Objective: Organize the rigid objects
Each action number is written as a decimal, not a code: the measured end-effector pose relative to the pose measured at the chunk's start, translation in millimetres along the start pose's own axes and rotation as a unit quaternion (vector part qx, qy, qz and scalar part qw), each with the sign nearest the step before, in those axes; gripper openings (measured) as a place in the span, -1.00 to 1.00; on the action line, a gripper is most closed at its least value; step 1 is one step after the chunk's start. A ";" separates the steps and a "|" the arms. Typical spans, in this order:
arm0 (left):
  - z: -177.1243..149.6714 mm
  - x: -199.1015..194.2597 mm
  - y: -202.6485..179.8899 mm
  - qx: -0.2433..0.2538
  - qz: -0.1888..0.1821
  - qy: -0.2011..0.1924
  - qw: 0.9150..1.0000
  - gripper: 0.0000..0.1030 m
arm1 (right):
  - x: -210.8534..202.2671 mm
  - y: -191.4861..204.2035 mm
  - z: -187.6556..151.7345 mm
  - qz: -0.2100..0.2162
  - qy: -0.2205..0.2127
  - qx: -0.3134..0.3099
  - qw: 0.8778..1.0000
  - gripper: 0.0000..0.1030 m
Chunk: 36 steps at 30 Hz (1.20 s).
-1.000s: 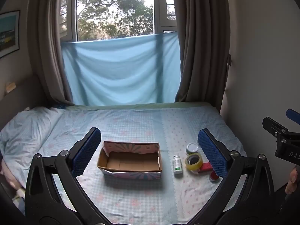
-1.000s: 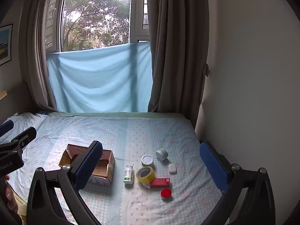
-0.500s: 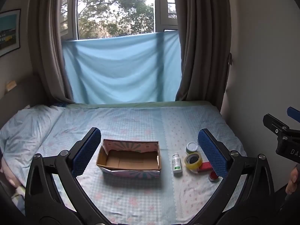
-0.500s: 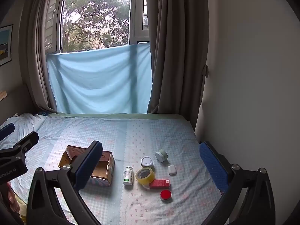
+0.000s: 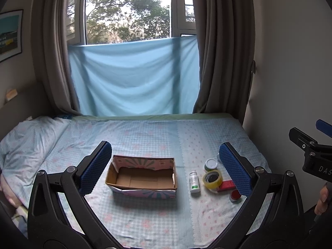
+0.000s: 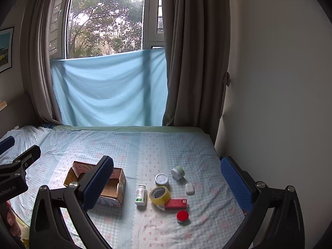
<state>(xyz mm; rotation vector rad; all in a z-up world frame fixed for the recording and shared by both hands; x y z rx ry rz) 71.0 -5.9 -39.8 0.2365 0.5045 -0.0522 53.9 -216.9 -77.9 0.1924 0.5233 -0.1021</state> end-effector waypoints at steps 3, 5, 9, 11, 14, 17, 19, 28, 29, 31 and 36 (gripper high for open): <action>1.4 -0.9 1.3 0.002 0.004 -0.002 1.000 0.99 | 0.1 -0.8 0.3 0.000 -0.002 -0.001 1.000 1.00; 2.7 -0.9 2.0 0.002 0.005 -0.002 1.000 0.99 | 1.0 -2.2 1.8 0.000 -0.003 -0.001 1.000 1.00; 2.7 -1.3 3.4 -0.002 0.002 -0.003 1.000 0.99 | 0.3 -0.8 0.7 -0.001 -0.004 -0.001 1.000 1.00; 2.8 -1.0 3.1 0.000 0.004 -0.003 1.000 0.99 | 0.0 -0.2 0.1 -0.002 -0.005 -0.001 1.000 1.00; 2.5 -1.0 2.4 0.000 0.001 -0.004 1.000 0.99 | -0.1 0.2 -0.2 -0.002 -0.004 -0.001 1.000 1.00; 2.0 -1.0 2.9 0.000 0.002 -0.003 1.000 0.99 | -0.3 0.5 0.2 -0.001 -0.004 -0.002 1.000 1.00; 2.1 -1.3 4.2 0.000 0.005 -0.003 1.000 0.99 | -0.9 1.4 -0.3 -0.001 -0.004 -0.002 1.000 1.00; 1.1 -2.0 3.8 0.000 0.007 -0.004 1.000 0.99 | -2.5 1.3 -0.6 -0.002 -0.004 0.001 1.000 1.00; 1.1 -2.0 3.7 -0.001 0.007 -0.004 1.000 0.99 | -2.5 1.4 -0.7 -0.002 -0.004 0.001 1.000 1.00; 0.6 -1.8 3.9 -0.002 0.007 -0.004 1.000 0.99 | -2.4 1.6 -0.9 -0.002 -0.004 0.001 1.000 1.00; 0.9 -1.6 4.9 -0.003 0.005 -0.004 1.000 0.99 | -3.4 2.1 -3.1 -0.003 -0.004 0.000 1.000 1.00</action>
Point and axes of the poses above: each gripper's, at about its wrist camera, not at the fingertips, and x roughly the way its jaws point, y to its left, z to its top, the point moved 9 cm from there along x, roughly the way its jaws point, and after that the axes turned 13 degrees about x, right-handed, at the moved point
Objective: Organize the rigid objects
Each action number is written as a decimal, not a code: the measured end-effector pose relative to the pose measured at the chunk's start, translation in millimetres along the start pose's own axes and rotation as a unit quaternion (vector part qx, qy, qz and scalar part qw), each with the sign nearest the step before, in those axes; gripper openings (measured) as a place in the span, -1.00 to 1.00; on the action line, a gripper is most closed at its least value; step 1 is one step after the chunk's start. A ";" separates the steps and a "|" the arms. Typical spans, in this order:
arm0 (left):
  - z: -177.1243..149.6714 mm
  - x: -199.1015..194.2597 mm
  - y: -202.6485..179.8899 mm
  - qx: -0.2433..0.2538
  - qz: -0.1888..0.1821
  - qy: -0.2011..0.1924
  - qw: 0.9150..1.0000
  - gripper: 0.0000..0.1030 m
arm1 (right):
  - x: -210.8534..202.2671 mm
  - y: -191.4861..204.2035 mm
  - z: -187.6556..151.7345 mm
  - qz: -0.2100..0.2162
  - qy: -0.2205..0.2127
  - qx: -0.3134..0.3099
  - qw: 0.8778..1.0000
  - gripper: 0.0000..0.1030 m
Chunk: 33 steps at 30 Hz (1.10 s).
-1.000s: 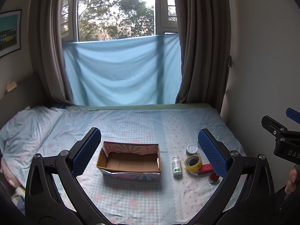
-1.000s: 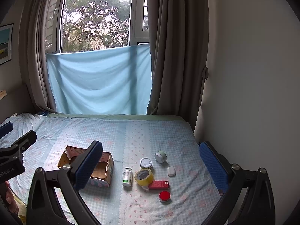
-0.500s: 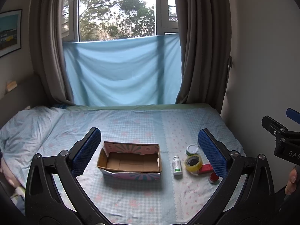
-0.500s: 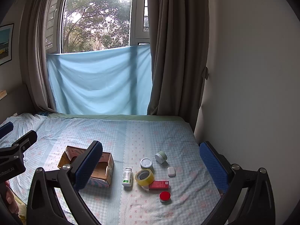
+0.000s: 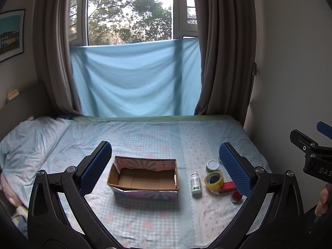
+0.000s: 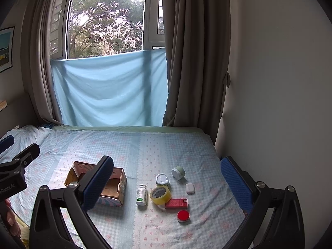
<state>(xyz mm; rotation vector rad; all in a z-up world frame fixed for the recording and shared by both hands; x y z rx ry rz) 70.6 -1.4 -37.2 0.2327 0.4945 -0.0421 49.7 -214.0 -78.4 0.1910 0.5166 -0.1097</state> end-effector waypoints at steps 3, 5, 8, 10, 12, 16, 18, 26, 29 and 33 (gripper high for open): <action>-0.2 -0.1 0.2 0.000 0.000 0.000 1.000 0.99 | 0.1 -0.3 0.4 0.000 0.000 -0.001 1.000 1.00; -0.5 0.2 0.0 0.001 0.000 0.001 1.000 0.99 | -0.4 0.0 0.1 0.000 -0.001 -0.002 1.000 1.00; -0.7 0.6 0.0 0.000 -0.004 0.001 1.000 0.99 | -0.7 -0.4 0.3 0.001 -0.001 -0.002 1.000 1.00; -0.4 0.4 0.7 0.000 -0.004 0.001 1.000 0.99 | -0.9 -0.1 -0.2 0.000 -0.001 -0.002 1.000 1.00; -0.1 0.5 1.7 0.000 -0.006 0.001 1.000 0.99 | -1.3 0.9 -0.8 0.000 0.000 -0.001 1.000 1.00; -1.2 2.8 4.4 -0.002 -0.011 0.007 1.000 0.99 | -1.3 1.5 -1.8 -0.001 0.001 -0.001 1.000 1.00; -2.0 5.4 6.7 -0.003 -0.014 0.013 1.000 0.99 | 0.3 3.1 -2.9 -0.001 0.006 0.000 1.000 1.00; -7.9 31.9 6.0 -0.002 -0.039 0.052 0.998 0.99 | 14.0 11.4 -5.8 -0.006 0.029 0.011 0.999 1.00; -18.2 53.7 -4.1 -0.008 -0.056 0.071 0.996 0.99 | 27.0 8.0 -13.6 -0.011 0.046 0.015 0.999 1.00; -41.9 96.3 -33.5 -0.027 -0.080 0.117 0.990 0.99 | 55.5 -9.8 -26.1 -0.017 0.076 0.017 0.997 1.00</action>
Point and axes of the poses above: each gripper's, at about its wrist camera, not at the fingertips, and x roughly the way its jaws point, y to its left, z to its top, the point moved 9 cm from there along x, roughly the way its jaws point, and after that the axes turned 13 degrees about x, right-handed, at the moved point
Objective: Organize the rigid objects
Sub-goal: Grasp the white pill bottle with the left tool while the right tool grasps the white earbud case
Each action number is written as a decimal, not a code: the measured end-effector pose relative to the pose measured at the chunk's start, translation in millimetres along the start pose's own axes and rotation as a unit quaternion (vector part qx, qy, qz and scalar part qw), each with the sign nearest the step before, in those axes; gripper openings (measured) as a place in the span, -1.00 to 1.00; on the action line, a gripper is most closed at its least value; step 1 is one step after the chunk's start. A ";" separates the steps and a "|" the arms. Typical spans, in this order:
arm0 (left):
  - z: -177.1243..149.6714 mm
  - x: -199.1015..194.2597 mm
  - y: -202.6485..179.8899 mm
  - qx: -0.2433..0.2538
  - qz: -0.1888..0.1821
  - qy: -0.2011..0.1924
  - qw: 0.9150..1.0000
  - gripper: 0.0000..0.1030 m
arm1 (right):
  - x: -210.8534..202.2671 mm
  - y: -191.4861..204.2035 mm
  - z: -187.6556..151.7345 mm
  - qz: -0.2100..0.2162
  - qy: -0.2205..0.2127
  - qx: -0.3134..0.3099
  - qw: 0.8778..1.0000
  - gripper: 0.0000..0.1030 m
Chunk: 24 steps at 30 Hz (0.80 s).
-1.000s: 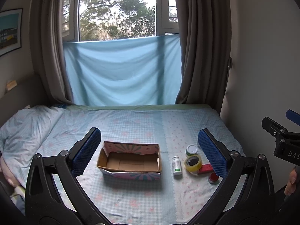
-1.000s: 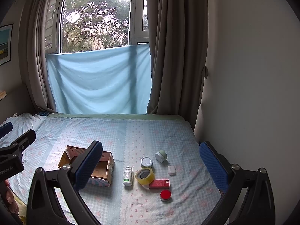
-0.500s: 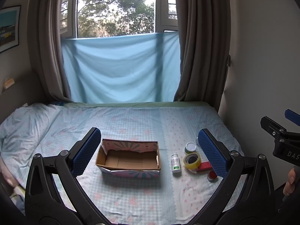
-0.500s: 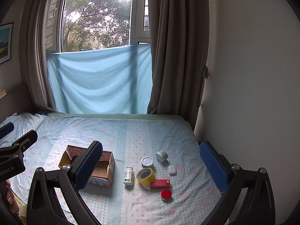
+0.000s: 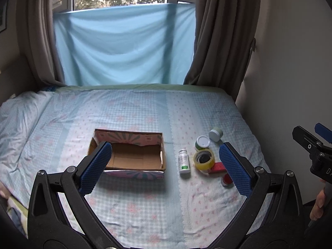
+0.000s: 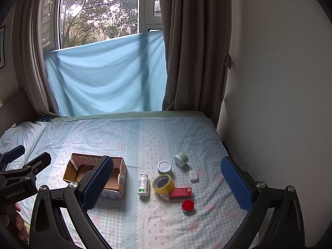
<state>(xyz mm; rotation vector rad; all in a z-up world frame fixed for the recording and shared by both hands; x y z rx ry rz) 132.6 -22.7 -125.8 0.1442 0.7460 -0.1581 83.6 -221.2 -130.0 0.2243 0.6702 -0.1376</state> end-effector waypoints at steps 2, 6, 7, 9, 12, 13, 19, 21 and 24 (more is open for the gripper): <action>-9.1 27.7 -14.8 -0.010 -0.015 0.025 1.000 0.99 | 19.5 -13.9 -2.9 0.000 0.016 0.006 1.000 1.00; -25.4 88.5 -46.6 -0.013 -0.022 0.082 0.996 0.99 | 68.8 -45.0 -3.6 -0.001 0.045 0.024 0.999 1.00; -29.0 104.8 -56.0 -0.012 -0.024 0.094 0.995 0.99 | 82.5 -52.7 -3.3 -0.001 0.052 0.027 0.998 1.00; -34.8 138.8 -73.0 -0.007 -0.025 0.119 0.993 0.99 | 111.7 -68.3 -3.0 -0.003 0.061 0.026 0.998 1.00; -44.9 194.5 -95.7 -0.002 -0.033 0.158 0.987 0.99 | 159.6 -91.9 -6.0 -0.017 0.077 0.018 0.997 1.00; -47.8 211.2 -101.5 -0.002 -0.036 0.167 0.985 0.99 | 176.0 -99.7 -7.7 -0.019 0.082 0.018 0.996 1.00; -58.4 303.1 -118.7 -0.003 -0.047 0.221 0.974 0.99 | 266.2 -135.1 -27.9 -0.043 0.128 0.011 0.991 1.00; -62.7 331.0 -118.7 0.004 -0.047 0.245 0.968 0.97 | 290.7 -145.4 -37.6 -0.045 0.143 0.010 0.989 1.00; -72.6 366.1 -114.2 0.018 -0.047 0.285 0.957 0.88 | 322.4 -154.7 -53.9 -0.051 0.167 0.006 0.985 1.00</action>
Point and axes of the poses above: each gripper's, at about its wrist camera, not at the fingertips, and x roughly the way its jaws point, y to its left, z to its top, the point moved 9 cm from there along x, roughly the way its jaws point, and after that the axes turned 13 degrees about x, right-handed, at the moved point
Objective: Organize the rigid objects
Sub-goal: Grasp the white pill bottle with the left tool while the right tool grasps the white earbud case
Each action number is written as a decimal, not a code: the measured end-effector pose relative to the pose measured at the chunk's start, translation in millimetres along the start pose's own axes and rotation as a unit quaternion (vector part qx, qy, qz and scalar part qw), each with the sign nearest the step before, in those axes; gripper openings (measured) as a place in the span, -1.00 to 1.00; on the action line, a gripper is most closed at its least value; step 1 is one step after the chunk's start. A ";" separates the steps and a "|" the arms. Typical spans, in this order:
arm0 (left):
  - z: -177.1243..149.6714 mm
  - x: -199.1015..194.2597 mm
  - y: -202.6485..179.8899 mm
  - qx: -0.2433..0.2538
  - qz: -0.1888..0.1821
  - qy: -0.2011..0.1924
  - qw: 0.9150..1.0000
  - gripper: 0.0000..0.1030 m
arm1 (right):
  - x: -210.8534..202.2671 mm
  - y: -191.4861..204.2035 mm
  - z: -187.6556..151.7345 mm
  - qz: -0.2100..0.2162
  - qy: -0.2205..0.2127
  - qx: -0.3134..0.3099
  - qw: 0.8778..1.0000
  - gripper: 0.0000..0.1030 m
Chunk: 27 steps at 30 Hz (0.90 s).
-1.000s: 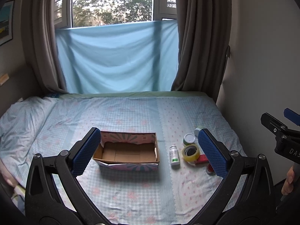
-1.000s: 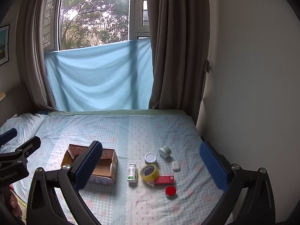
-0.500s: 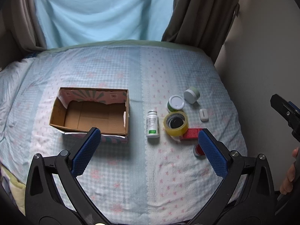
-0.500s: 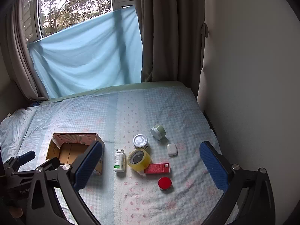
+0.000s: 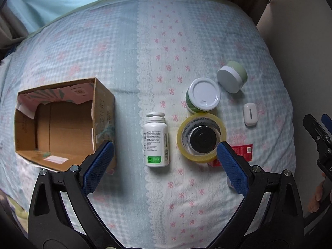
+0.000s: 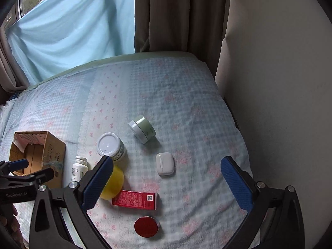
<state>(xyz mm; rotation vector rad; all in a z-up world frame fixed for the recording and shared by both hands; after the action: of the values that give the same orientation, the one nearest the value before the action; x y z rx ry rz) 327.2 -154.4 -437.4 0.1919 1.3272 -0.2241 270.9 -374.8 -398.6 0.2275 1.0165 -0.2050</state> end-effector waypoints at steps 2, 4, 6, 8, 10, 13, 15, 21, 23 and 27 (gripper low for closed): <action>4.3 24.0 2.8 0.007 -0.001 0.030 1.000 0.87 | 22.7 -3.3 -4.3 -0.003 0.015 -0.001 1.000 1.00; 4.7 47.3 4.6 0.013 -0.005 0.062 0.998 0.85 | 43.9 -5.0 -8.4 -0.005 0.027 -0.002 1.000 1.00; 3.1 64.9 6.5 0.019 -0.003 0.084 0.996 0.74 | 63.7 -6.0 -13.3 -0.010 0.040 -0.008 0.999 1.00; 2.2 79.3 8.7 0.029 0.003 0.100 0.995 0.69 | 82.0 -5.8 -18.6 -0.014 0.054 -0.014 0.998 1.00; 1.7 90.8 10.8 0.039 0.006 0.111 0.993 0.69 | 99.0 -6.5 -24.6 -0.018 0.069 -0.021 0.997 1.00; 0.6 106.1 12.3 0.054 0.008 0.130 0.990 0.69 | 119.1 -5.9 -32.5 -0.022 0.089 -0.030 0.995 0.92; -1.6 116.2 13.5 0.061 0.011 0.144 0.988 0.68 | 130.0 -5.9 -37.0 -0.025 0.099 -0.033 0.994 0.87; -10.4 140.8 15.0 0.060 0.002 0.177 0.982 0.49 | 161.5 -3.3 -47.2 -0.036 0.131 -0.041 0.990 0.71; -13.7 147.0 15.6 0.060 -0.003 0.186 0.981 0.46 | 170.7 -4.4 -49.0 -0.042 0.144 -0.039 0.988 0.63; -20.1 156.7 16.8 0.063 -0.007 0.195 0.979 0.43 | 187.5 -5.3 -51.0 -0.049 0.163 -0.036 0.985 0.45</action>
<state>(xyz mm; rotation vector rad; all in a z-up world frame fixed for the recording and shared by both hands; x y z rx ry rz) 348.3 -141.1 -594.4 0.3479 1.7062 -0.2927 323.7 -377.3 -585.6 0.1482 1.3594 -0.2252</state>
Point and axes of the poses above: each gripper's, at about its wrist camera, not at the fingertips, and x roughly the way its jaws point, y to its left, z to its top, the point moved 9 cm from there along x, roughly the way its jaws point, and after that the axes turned 13 degrees about x, right-handed, at the moved point
